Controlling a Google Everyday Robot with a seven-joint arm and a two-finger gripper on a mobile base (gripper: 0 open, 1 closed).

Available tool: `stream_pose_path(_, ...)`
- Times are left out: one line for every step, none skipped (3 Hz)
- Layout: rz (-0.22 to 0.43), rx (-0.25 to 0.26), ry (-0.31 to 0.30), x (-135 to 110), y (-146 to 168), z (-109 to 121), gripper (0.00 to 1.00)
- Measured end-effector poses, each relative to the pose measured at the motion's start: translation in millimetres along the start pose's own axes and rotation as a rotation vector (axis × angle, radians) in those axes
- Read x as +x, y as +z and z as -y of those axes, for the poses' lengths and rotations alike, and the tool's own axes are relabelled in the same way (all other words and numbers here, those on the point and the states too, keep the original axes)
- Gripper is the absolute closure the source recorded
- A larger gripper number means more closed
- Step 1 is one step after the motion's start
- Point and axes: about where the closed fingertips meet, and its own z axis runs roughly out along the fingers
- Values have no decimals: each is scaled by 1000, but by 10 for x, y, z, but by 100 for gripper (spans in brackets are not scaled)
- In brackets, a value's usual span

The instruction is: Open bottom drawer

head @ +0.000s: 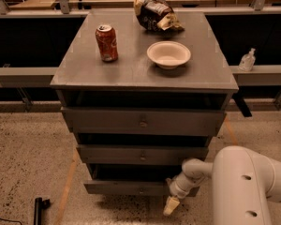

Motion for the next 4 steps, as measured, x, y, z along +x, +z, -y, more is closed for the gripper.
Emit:
stream_pose_path(-9,-22,19,9,-34,-102,46)
stream_pose_path(-10,-22,19,11,-40,-91,78)
stream_pose_path(-10,-22,19,11,-40,-91,99)
stream_pose_path(-10,-22,19,11,-40,-92,87)
